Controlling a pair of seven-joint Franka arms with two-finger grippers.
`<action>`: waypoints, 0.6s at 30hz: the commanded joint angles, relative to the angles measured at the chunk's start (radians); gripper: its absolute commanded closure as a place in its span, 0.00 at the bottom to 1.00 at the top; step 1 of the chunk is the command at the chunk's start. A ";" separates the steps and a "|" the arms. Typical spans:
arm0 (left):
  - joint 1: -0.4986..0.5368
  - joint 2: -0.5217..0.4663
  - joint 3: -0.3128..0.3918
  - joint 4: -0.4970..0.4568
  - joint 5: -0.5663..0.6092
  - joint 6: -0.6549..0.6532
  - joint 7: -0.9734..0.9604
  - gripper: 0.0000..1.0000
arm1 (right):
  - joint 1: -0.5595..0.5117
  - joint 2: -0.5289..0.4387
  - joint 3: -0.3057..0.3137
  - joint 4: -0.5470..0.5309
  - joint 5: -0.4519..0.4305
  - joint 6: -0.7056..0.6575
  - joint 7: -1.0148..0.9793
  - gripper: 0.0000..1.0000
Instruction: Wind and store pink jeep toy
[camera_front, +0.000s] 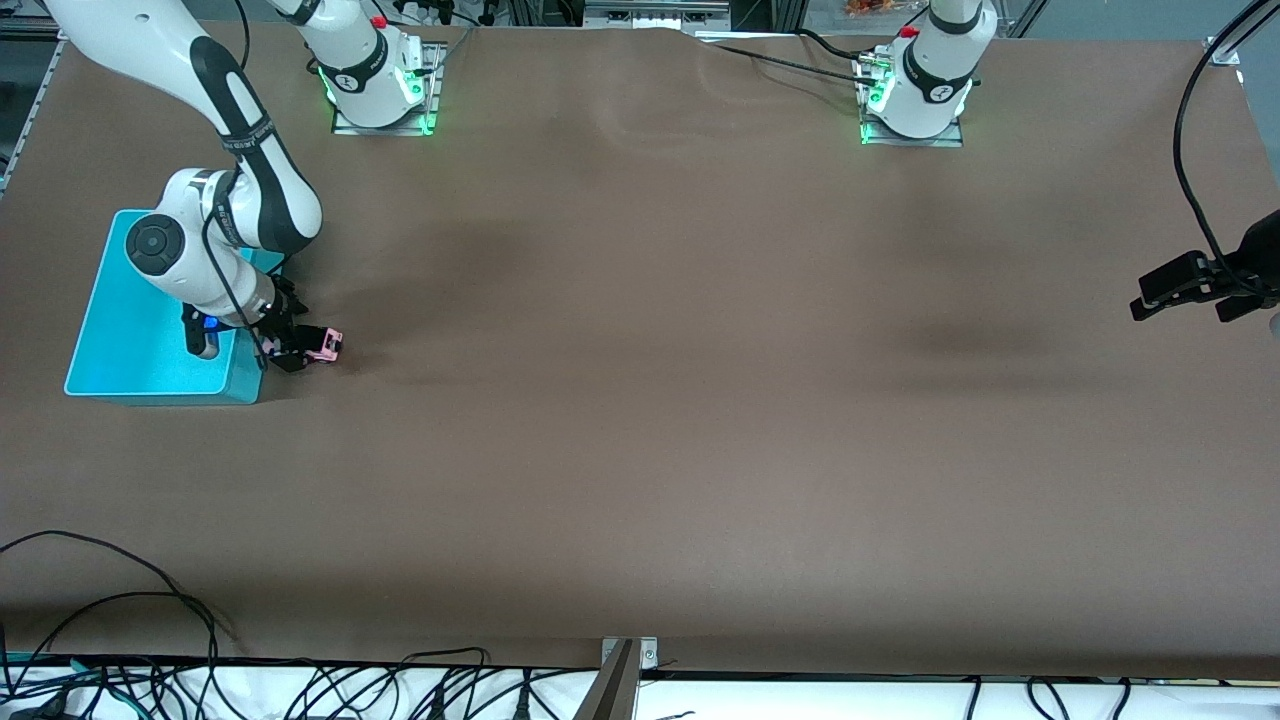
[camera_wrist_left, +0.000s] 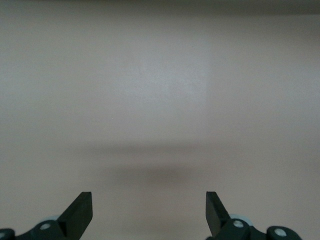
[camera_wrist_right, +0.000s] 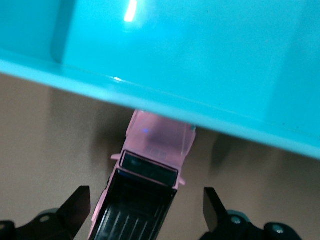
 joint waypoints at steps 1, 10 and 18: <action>0.005 -0.006 -0.003 -0.006 -0.010 -0.006 0.020 0.00 | -0.008 -0.001 0.010 -0.013 0.018 0.025 0.005 0.29; 0.005 -0.006 -0.003 -0.006 -0.010 -0.006 0.020 0.00 | -0.008 -0.004 0.010 -0.013 0.018 0.025 0.005 0.94; 0.005 -0.006 -0.003 -0.006 -0.010 -0.006 0.020 0.00 | -0.008 -0.047 0.012 -0.008 0.018 0.017 0.000 1.00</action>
